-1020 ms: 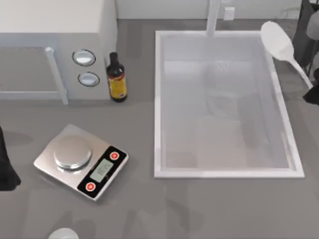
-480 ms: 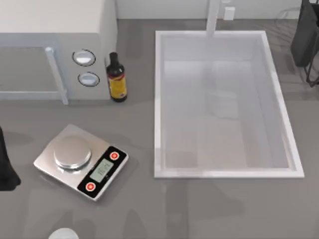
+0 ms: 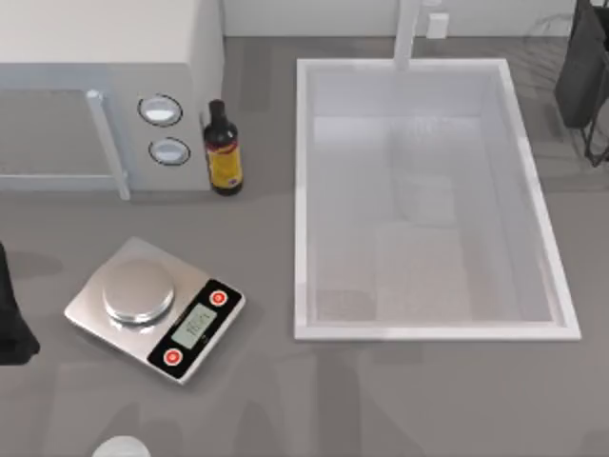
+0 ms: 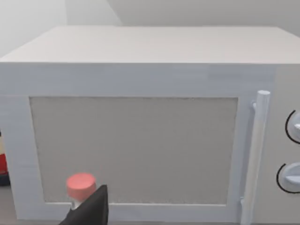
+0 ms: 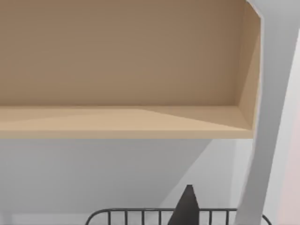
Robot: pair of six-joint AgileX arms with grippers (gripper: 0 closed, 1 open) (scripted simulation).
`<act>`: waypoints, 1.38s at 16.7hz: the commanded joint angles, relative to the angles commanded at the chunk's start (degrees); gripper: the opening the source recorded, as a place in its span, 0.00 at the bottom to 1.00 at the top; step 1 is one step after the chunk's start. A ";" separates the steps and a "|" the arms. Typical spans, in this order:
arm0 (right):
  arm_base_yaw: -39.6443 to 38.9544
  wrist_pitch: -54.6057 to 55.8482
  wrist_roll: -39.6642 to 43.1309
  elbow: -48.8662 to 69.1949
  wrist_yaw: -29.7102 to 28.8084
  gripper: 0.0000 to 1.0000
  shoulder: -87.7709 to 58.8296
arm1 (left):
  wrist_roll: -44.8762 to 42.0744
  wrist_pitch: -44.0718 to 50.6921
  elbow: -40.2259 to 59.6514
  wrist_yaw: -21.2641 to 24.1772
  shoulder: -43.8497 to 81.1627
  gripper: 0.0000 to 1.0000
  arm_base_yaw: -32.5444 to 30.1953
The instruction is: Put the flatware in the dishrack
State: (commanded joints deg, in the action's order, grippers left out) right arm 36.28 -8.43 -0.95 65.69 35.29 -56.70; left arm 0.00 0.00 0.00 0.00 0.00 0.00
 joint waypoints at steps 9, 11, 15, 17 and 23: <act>-4.40 12.83 -0.12 -0.93 -4.27 0.00 -12.65 | 0.00 0.00 0.00 0.00 0.00 1.00 0.00; -6.88 21.65 -0.01 -2.20 -6.97 0.00 -19.95 | 0.00 0.00 0.00 0.00 0.00 1.00 0.00; -12.51 40.93 0.25 -5.62 -12.99 0.00 -34.38 | 0.00 0.00 0.00 0.00 0.00 1.00 0.00; -15.18 48.14 0.24 -7.32 -15.77 0.00 -39.99 | 0.00 0.00 0.00 0.00 0.00 1.00 0.00; -18.70 55.59 0.02 -9.62 -19.41 0.00 -46.26 | 0.00 0.00 0.00 0.00 0.00 1.00 0.00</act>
State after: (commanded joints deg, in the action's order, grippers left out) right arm 17.58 47.16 -0.93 56.07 15.88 -102.96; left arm 0.00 0.00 0.00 0.00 0.00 0.00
